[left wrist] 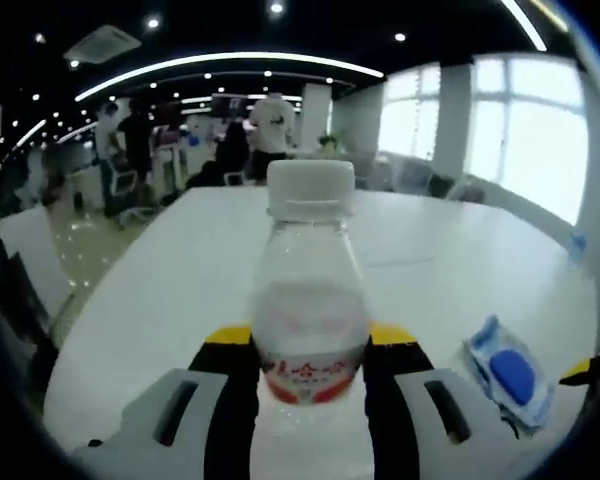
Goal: Arrange the tabletop items into an orderly group along one side of the table until the central work area is clear of visible clutter.
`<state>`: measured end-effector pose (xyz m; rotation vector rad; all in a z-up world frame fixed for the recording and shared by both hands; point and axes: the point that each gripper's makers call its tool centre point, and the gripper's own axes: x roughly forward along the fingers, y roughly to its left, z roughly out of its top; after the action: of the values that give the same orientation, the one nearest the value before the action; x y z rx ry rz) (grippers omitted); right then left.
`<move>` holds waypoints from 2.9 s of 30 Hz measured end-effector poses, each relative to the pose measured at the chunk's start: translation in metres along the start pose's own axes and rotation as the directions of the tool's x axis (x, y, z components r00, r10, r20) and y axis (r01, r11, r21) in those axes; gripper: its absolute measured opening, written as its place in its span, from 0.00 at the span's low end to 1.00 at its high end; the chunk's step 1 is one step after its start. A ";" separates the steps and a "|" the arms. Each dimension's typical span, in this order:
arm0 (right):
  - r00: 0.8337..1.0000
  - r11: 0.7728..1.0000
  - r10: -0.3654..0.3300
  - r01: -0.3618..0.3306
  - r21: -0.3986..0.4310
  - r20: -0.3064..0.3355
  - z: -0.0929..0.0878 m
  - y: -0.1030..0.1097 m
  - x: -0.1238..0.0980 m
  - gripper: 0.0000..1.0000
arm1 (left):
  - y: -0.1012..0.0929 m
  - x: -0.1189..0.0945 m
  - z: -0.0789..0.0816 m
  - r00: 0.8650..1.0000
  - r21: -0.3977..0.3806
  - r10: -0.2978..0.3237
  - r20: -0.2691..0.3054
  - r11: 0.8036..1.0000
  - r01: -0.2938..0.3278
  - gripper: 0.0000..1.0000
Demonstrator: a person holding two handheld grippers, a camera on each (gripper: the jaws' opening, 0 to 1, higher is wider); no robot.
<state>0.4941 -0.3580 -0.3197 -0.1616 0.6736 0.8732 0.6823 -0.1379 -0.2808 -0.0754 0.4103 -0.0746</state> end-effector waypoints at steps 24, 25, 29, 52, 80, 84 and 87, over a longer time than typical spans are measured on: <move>0.998 0.999 0.002 0.000 0.039 -0.066 -0.018 -0.004 0.005 0.99 | 0.052 0.021 -0.003 0.997 0.043 0.074 0.040 0.996 -0.075 0.37; 0.998 0.999 0.002 0.001 0.040 -0.066 -0.019 -0.005 0.005 0.99 | 0.054 0.022 -0.003 0.996 0.036 0.074 0.041 0.996 -0.076 0.37; 0.998 0.999 0.003 0.001 0.049 -0.069 -0.020 -0.005 0.005 0.99 | 0.061 0.022 -0.006 0.992 0.000 0.103 0.066 0.995 -0.104 0.37; 0.996 0.998 0.020 -0.014 0.066 -0.087 -0.023 -0.003 0.005 0.98 | 0.057 0.022 -0.015 0.974 0.005 0.137 0.179 0.990 -0.140 0.39; 0.998 0.998 0.036 -0.033 0.053 -0.059 -0.017 0.004 0.005 0.97 | 0.081 -0.001 -0.031 0.978 -0.021 0.127 0.166 0.992 -0.125 0.85; 0.999 0.998 0.040 -0.040 0.042 -0.012 -0.007 0.007 0.004 0.97 | 0.080 -0.011 -0.032 0.981 0.005 0.105 0.163 0.994 -0.108 0.96; 0.999 0.998 0.039 -0.040 0.038 0.015 -0.001 0.007 0.002 0.97 | 0.075 -0.020 -0.032 0.984 0.063 0.073 0.162 0.994 -0.084 0.99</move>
<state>0.4894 -0.3527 -0.3210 -0.1077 0.6822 0.8980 0.6553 -0.0631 -0.3091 0.0033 0.2500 -0.0047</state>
